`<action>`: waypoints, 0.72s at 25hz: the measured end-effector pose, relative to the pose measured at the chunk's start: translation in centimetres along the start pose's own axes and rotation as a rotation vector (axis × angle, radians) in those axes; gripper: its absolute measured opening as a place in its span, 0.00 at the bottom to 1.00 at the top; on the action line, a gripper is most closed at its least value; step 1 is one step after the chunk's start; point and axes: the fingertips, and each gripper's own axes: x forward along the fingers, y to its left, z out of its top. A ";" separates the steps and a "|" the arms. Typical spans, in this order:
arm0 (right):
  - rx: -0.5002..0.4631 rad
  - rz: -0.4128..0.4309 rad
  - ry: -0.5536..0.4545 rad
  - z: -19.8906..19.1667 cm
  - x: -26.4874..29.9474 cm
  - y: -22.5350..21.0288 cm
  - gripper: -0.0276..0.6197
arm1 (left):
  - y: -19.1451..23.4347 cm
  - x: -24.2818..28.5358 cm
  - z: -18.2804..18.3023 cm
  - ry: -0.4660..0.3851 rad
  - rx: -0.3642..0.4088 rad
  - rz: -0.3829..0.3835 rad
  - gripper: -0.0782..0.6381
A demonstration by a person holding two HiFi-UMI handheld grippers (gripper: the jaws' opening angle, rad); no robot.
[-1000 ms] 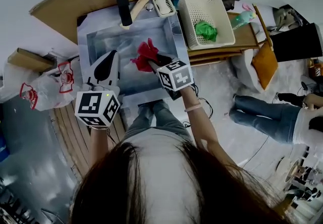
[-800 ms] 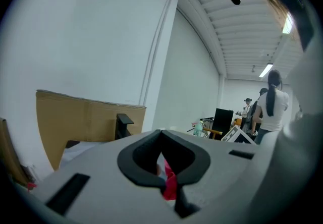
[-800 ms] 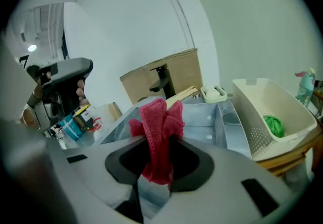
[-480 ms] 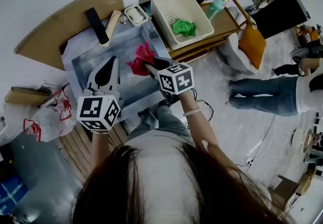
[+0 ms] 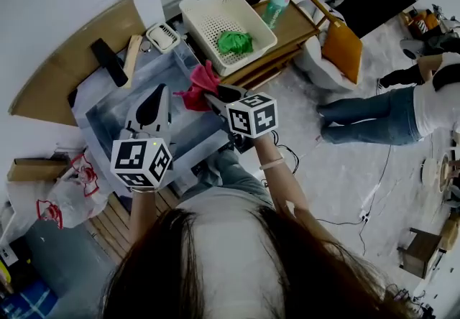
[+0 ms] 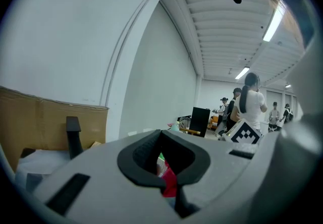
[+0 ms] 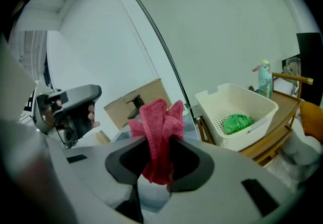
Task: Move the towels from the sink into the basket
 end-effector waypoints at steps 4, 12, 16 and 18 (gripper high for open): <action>0.011 -0.007 -0.031 1.0 -1.5 -1.7 0.24 | -1.7 1.9 0.3 0.004 0.006 -0.023 0.12; 0.018 -0.024 -0.082 3.3 -4.0 -5.4 0.24 | -5.0 5.9 0.8 0.006 0.018 -0.070 0.12; 0.007 -0.036 -0.095 4.6 -4.9 -7.4 0.24 | -6.2 7.8 0.8 0.012 0.015 -0.084 0.12; -0.002 -0.042 -0.097 5.4 -5.2 -8.5 0.24 | -6.6 8.9 0.8 0.015 0.012 -0.089 0.12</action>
